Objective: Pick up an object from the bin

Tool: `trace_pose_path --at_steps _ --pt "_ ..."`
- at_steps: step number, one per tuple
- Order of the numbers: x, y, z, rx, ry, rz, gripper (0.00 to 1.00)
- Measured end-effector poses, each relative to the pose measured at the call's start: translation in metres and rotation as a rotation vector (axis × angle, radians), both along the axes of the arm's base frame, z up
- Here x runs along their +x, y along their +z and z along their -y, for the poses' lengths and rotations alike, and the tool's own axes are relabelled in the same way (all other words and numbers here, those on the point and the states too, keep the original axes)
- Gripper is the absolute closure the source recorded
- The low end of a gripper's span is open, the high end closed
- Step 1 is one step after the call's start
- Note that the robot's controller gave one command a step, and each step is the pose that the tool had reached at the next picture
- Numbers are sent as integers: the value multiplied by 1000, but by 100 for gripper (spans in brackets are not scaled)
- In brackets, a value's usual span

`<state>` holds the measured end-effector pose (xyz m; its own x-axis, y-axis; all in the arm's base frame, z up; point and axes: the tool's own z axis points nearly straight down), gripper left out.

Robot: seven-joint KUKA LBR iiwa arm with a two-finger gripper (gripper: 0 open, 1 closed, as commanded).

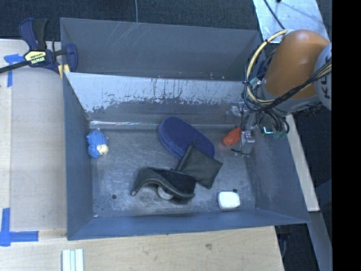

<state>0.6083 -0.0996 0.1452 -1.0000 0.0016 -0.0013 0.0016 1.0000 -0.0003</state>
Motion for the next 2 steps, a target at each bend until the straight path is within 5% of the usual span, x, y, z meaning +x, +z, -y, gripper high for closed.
trace_pose_path --at_steps 1,2 --pt "7 -80 40 0 -76 -6 0" --pt "9 -74 38 0 -73 2 100"
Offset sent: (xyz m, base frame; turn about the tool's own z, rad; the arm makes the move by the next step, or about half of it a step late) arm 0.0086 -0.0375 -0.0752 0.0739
